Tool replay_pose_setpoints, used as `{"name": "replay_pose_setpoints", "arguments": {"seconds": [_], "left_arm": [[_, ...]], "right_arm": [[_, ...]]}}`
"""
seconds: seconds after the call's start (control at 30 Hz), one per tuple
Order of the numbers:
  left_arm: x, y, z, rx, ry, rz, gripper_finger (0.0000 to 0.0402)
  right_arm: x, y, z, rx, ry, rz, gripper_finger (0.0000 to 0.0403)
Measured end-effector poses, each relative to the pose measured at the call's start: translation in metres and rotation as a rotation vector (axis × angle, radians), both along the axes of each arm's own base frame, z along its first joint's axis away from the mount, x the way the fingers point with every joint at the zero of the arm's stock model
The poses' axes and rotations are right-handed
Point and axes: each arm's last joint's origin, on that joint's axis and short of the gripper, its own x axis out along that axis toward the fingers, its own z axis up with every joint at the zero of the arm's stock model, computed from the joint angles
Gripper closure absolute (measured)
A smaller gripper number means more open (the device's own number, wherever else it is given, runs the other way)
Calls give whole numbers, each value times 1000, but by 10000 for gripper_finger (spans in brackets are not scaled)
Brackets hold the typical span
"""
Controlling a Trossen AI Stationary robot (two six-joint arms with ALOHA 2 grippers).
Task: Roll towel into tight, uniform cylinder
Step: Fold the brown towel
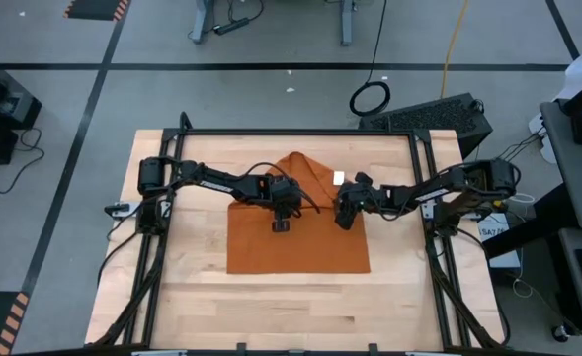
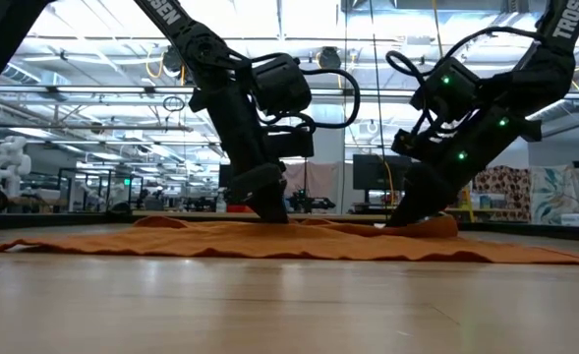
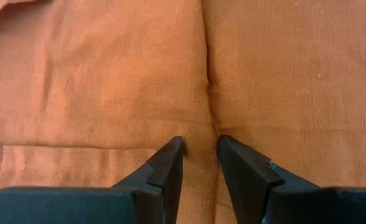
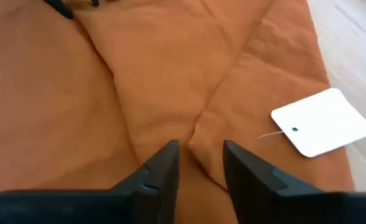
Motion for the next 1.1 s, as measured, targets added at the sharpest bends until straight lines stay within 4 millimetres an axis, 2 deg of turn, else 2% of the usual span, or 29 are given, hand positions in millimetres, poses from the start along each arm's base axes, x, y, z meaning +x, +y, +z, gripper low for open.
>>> {"name": "replay_pose_setpoints", "arguments": {"seconds": [0.2, 0.27, 0.53, 0.7, 0.9, 1.1], "left_arm": [[0, 0, 0, -1, 0, 0, 286], [0, 0, 0, 0, 0, 0, 286], [0, 0, 0, 0, 1, 0, 286], [0, 0, 0, 0, 2, 0, 286], [0, -4, 0, 1, 5, -11, 286], [0, -10, 0, -1, 16, -26, 286]], "right_arm": [[2, 0, -5, 0, -1, 3, 381], [4, -1, -3, -6, -25, 5, 395], [5, -2, -2, -6, -43, -2, 360], [3, -7, -1, -50, -33, -54, 395], [-1, -26, 3, -212, -1, -182, 400], [-5, -50, 7, -254, 32, -237, 399]]}}
